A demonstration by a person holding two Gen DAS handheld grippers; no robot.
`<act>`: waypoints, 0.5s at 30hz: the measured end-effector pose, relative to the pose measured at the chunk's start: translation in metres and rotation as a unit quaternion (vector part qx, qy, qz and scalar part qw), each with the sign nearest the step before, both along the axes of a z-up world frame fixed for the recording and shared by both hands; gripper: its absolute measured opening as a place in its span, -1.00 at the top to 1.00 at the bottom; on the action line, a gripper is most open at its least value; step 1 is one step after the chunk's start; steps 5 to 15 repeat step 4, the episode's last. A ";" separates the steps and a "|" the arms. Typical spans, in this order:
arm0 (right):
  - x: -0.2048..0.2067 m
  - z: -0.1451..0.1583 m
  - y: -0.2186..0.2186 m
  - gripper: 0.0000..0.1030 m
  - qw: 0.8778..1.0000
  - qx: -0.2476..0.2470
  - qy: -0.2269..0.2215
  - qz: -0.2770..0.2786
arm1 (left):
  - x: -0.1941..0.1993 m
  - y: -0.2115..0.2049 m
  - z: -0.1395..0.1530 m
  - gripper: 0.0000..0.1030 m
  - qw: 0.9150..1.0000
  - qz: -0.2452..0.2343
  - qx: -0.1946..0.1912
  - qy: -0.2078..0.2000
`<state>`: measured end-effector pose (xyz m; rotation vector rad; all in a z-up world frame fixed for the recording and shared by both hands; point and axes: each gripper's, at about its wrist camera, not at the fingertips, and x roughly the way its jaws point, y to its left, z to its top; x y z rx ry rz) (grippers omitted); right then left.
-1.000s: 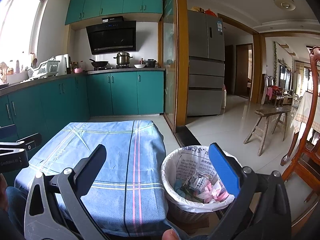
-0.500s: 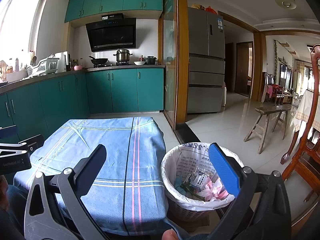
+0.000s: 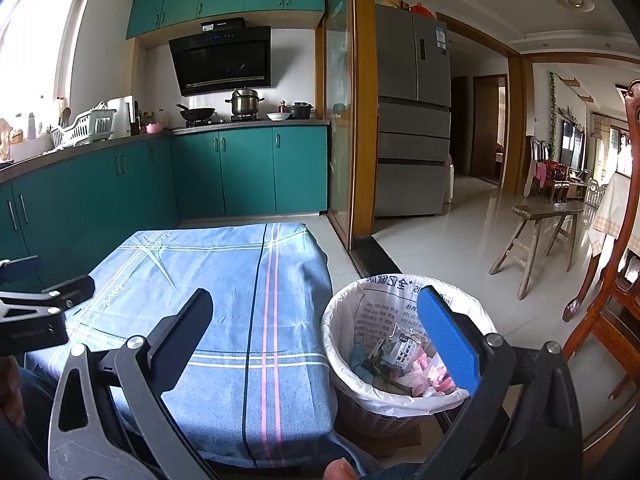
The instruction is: Collect trash
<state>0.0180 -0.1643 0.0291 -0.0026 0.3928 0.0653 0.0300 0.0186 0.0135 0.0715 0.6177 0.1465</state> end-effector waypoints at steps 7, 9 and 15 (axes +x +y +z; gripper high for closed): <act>-0.017 0.017 0.015 -0.93 0.995 0.026 -0.032 0.091 | 0.042 -0.005 -0.039 -0.94 0.994 0.008 0.072 0.079; -0.017 0.017 0.015 -0.93 0.995 0.026 -0.032 0.091 | 0.042 -0.005 -0.039 -0.94 0.994 0.008 0.072 0.079; -0.017 0.017 0.015 -0.93 0.995 0.026 -0.032 0.091 | 0.042 -0.005 -0.039 -0.94 0.994 0.008 0.072 0.079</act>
